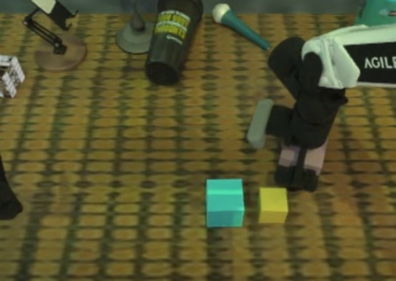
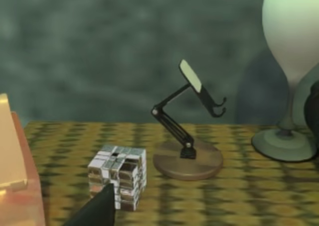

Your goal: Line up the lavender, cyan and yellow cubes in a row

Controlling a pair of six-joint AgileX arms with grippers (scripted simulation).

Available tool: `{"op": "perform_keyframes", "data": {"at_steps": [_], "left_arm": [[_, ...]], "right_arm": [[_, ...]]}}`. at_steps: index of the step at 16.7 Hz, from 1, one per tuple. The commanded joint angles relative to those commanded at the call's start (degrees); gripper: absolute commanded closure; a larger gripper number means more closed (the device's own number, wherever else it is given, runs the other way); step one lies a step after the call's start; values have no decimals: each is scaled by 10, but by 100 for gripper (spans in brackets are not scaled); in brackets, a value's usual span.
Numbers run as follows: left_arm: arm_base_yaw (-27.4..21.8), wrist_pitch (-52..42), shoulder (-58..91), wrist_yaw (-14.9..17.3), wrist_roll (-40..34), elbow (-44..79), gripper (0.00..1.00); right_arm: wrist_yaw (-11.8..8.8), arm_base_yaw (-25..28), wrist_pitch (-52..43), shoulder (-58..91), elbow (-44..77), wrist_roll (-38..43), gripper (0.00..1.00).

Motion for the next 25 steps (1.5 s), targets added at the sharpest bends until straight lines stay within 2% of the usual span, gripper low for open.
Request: {"op": "perform_keyframes", "data": {"at_steps": [10, 20, 25], "left_arm": [[0, 0, 0, 0, 0, 0, 0], [0, 0, 0, 0, 0, 0, 0], [0, 0, 0, 0, 0, 0, 0]], "right_arm": [[0, 0, 0, 0, 0, 0, 98], [-1, -1, -6, -6, 2, 2, 100], [-2, 2, -93, -38, 51, 1, 100]]}}
